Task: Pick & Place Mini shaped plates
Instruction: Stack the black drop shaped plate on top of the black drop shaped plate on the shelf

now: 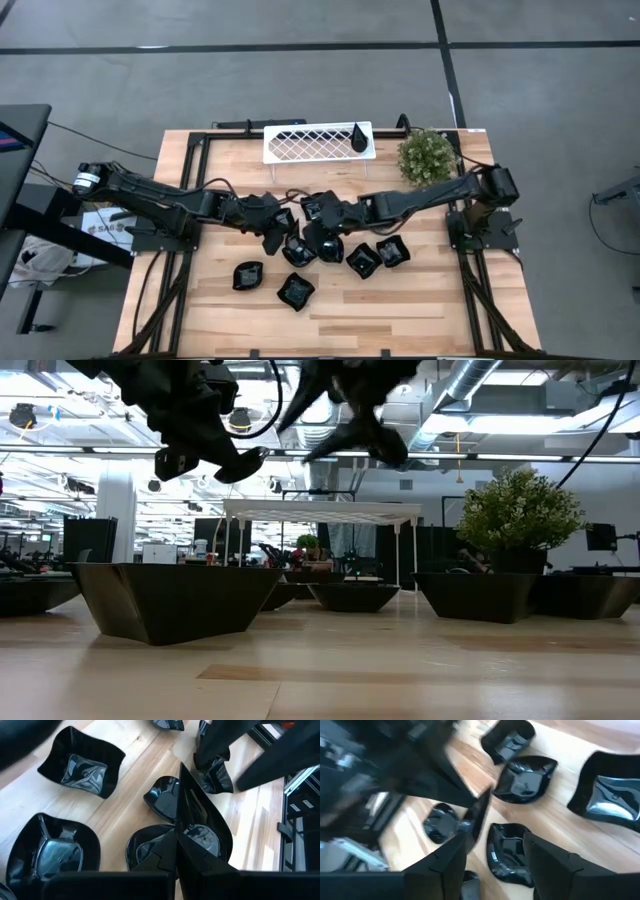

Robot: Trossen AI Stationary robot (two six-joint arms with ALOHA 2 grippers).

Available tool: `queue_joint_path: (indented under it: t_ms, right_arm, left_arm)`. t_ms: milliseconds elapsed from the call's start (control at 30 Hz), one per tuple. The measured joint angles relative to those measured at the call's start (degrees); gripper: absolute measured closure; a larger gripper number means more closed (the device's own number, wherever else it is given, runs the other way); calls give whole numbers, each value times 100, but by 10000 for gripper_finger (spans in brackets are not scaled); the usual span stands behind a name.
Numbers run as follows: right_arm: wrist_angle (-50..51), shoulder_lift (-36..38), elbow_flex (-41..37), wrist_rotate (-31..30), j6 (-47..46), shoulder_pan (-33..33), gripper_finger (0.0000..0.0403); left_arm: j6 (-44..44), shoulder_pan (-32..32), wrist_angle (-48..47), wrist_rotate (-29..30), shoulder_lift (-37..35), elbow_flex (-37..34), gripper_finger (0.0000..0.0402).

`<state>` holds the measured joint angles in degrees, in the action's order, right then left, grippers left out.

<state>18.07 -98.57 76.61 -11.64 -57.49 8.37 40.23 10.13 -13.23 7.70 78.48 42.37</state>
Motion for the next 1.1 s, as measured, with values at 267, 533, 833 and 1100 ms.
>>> queue_joint_path:
  t_ms: [267, 533, 833, 1100]
  right_arm:
    - [-409, -197, 3, 109, 104, 104, 224]
    - [-453, -338, 0, -92, 102, 110, 232]
    - [-683, -399, -1, -116, 89, 162, 238]
    - [-720, -397, 1, -175, 57, 84, 238]
  left_arm:
    - [225, 162, -249, -43, 0, -2, 397]
    - [335, 193, -247, 215, 0, -2, 397]
    - [857, 190, -270, -30, 2, -303, 397]
    - [955, 190, -232, -50, 4, -365, 397]
